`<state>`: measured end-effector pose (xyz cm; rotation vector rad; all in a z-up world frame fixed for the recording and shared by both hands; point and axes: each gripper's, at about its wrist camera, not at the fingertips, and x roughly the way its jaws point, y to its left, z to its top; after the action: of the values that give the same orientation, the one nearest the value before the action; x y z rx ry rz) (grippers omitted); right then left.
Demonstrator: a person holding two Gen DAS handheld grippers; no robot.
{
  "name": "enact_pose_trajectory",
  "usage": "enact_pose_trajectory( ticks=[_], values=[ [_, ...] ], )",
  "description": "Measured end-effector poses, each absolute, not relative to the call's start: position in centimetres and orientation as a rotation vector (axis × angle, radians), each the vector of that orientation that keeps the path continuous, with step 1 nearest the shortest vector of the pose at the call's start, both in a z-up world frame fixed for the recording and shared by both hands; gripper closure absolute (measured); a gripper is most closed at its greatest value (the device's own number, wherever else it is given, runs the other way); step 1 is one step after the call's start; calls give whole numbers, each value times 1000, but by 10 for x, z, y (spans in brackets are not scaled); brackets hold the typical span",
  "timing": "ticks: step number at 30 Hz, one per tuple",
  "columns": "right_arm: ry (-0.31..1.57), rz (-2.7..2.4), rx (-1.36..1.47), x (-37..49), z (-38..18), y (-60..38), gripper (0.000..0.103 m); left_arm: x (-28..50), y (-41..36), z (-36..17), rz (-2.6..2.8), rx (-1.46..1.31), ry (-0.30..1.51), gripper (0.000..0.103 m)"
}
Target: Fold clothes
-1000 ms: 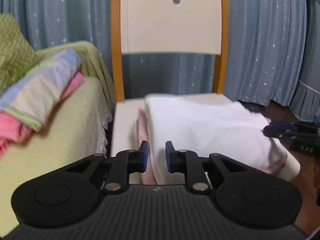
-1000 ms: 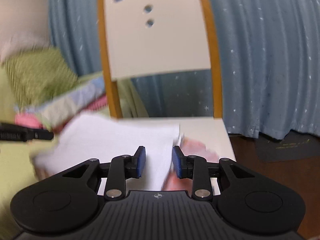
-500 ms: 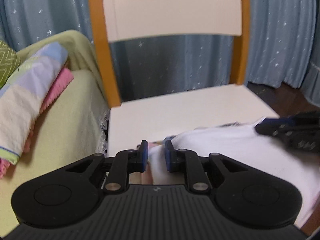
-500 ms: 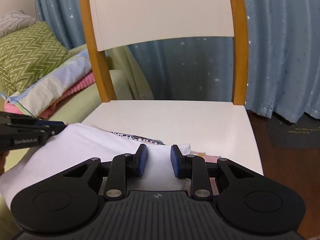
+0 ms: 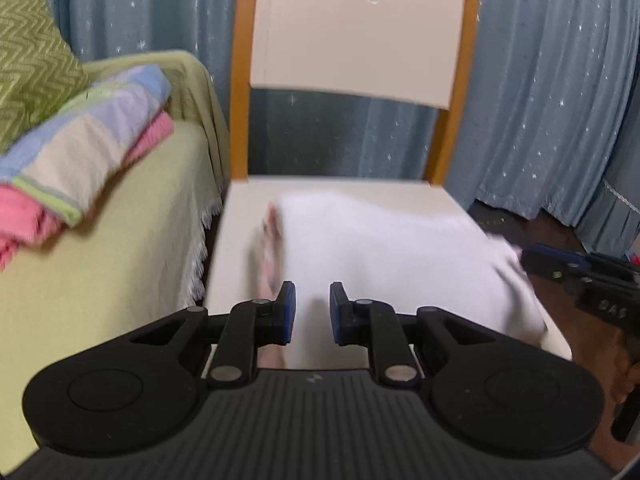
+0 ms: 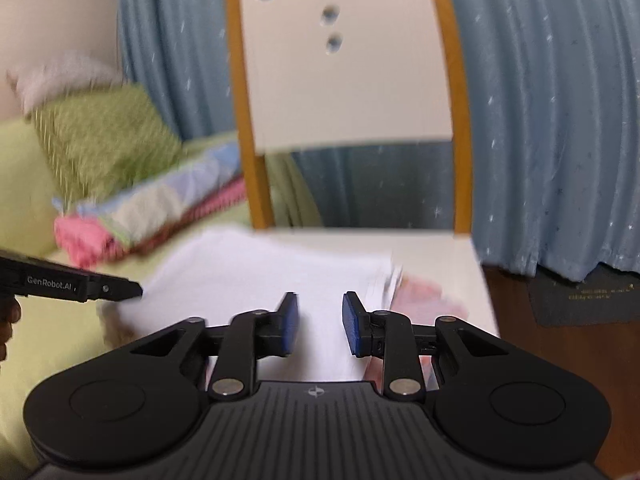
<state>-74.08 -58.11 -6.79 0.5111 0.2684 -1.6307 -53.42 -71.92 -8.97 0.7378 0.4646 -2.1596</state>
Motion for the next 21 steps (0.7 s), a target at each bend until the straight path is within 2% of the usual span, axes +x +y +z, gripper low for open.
enact_pose_trajectory(
  ticks=[3, 6, 8, 11, 18, 21],
  values=[
    [299, -1640, 553, -742, -79, -592, 74, -543, -715, -107, -2090, 776, 480, 88],
    [260, -1646, 560, -739, -64, -584, 68, -549, -710, -96, -2040, 785, 471, 84],
    [248, -1655, 547, -736, -53, -574, 65, -550, -703, -85, -2013, 788, 472, 77],
    [224, -1666, 570, -734, -40, -560, 59, -551, -690, -71, -1983, 802, 463, 75],
    [200, -1684, 604, -719, -15, -515, 42, -545, -639, -43, -1945, 819, 456, 67],
    [186, -1701, 607, -711, -5, -494, 31, -541, -615, -30, -1937, 809, 448, 63]
  ],
)
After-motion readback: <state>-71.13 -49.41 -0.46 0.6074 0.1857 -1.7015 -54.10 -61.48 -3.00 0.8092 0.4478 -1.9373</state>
